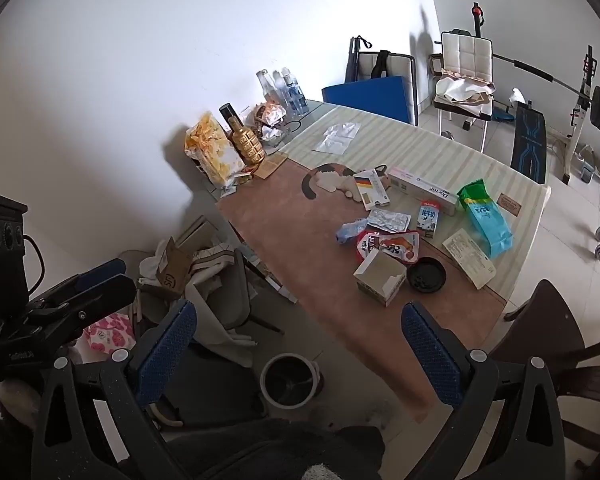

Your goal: Collect trash

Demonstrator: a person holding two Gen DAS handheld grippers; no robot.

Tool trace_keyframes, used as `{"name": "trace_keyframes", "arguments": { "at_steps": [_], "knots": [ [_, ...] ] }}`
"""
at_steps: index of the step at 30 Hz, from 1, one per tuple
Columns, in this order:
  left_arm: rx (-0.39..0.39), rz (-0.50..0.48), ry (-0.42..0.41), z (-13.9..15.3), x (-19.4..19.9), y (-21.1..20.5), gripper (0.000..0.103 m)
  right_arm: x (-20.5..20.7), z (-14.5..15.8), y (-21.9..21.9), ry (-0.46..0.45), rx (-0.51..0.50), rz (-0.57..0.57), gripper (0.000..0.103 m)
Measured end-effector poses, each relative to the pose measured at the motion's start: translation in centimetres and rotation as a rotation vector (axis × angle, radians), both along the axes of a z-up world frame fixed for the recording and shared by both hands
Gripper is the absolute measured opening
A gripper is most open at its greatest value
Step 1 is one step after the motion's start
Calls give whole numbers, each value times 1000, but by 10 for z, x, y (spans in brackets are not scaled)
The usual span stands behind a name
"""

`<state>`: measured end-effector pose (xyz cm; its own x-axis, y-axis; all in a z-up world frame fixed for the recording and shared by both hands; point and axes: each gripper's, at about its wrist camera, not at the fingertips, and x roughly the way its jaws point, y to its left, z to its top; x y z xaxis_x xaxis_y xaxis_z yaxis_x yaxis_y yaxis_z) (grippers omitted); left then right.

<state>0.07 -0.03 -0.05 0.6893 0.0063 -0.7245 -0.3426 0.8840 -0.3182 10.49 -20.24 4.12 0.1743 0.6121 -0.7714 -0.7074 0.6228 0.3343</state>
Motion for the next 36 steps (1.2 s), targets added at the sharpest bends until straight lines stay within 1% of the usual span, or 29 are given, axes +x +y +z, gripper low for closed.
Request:
{"name": "trace_keyframes", "arguments": {
  "at_steps": [1, 2, 11, 23, 25, 36],
  "knots": [
    [0, 0, 0, 0, 0, 0, 103, 1, 0, -1, 3, 0, -2, 103],
    [-2, 0, -7, 0, -1, 0, 103, 0, 0, 0, -13, -1, 4, 103],
    [-11, 5, -13, 8, -1, 3, 103, -4, 6, 7, -6, -1, 18, 103],
    [0, 8, -16, 10, -3, -3, 103, -5, 0, 11, 2, 9, 30, 103],
    [-9, 7, -19, 7, -6, 4, 103, -6, 0, 12, 1, 8, 34, 103],
    [-15, 5, -22, 10, -5, 5, 103, -10, 4, 14, 0, 10, 38, 103]
  ]
}}
